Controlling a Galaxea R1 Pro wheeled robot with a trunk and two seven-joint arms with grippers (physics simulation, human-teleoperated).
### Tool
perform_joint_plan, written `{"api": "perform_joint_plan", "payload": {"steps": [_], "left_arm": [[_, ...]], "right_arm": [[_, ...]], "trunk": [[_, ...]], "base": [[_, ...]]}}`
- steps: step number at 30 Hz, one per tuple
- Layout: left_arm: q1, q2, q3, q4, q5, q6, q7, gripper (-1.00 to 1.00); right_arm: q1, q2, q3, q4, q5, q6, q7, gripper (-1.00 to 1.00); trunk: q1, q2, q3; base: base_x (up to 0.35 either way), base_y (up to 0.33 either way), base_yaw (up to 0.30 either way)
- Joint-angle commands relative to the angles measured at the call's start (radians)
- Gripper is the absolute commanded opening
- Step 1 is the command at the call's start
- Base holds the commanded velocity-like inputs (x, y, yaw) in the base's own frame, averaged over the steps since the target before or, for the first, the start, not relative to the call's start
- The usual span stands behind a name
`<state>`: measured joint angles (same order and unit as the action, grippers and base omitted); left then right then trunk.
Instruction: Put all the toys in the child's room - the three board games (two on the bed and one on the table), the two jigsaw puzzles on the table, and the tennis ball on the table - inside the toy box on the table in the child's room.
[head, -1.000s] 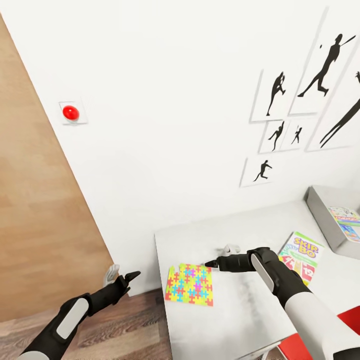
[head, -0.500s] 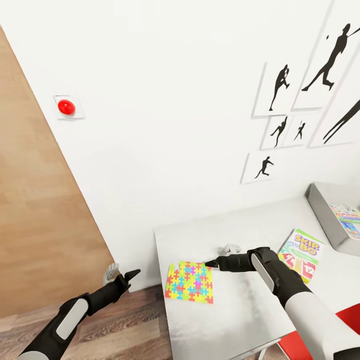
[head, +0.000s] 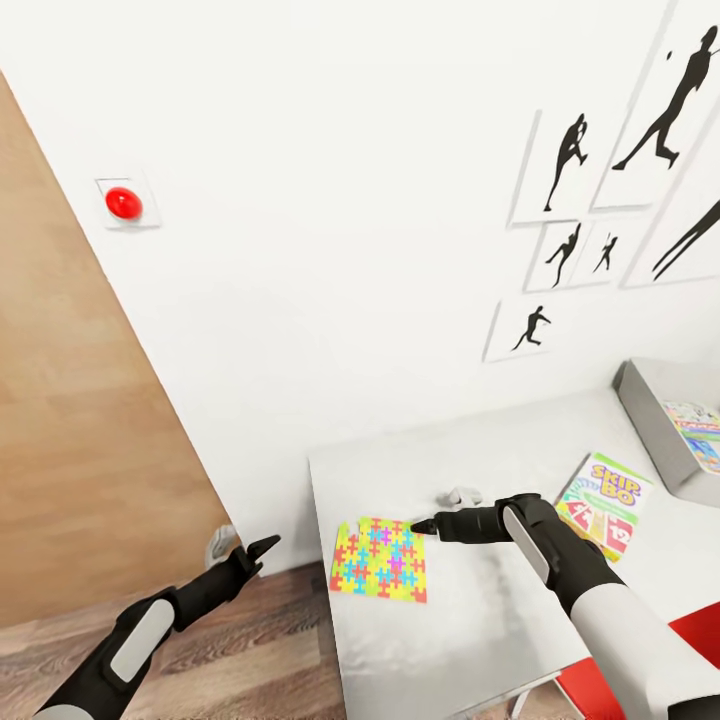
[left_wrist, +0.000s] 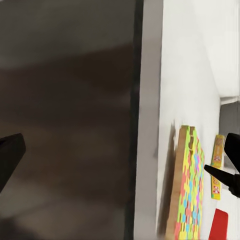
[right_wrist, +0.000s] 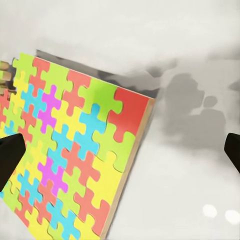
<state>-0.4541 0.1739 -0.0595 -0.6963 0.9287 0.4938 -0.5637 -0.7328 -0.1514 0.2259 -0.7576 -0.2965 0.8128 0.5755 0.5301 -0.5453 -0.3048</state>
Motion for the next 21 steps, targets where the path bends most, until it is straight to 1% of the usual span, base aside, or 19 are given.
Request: {"api": "perform_joint_plan", "payload": {"steps": [1, 9, 21], "left_arm": [[-0.001, 0.001, -0.003, 0.000, 0.010, 0.006, 0.001, 1.00], [0.002, 0.000, -0.003, 0.000, 0.009, 0.002, -0.020, 1.00], [0.005, 0.000, -0.003, 0.000, 0.010, 0.001, -0.029, 1.00]], "right_arm": [[-0.001, -0.001, 0.003, -0.001, -0.001, 0.003, 0.001, 1.00], [-0.001, -0.002, 0.003, -0.002, -0.002, 0.004, 0.002, 1.00], [0.000, 0.000, 0.003, -0.003, -0.002, 0.005, 0.003, 1.00]], "trunk": [[0.000, -0.002, -0.003], [0.000, -0.002, -0.012], [0.000, -0.002, -0.015]], "base": [[0.000, 0.000, 0.000], [0.000, 0.000, 0.000], [0.000, 0.000, 0.003]]}}
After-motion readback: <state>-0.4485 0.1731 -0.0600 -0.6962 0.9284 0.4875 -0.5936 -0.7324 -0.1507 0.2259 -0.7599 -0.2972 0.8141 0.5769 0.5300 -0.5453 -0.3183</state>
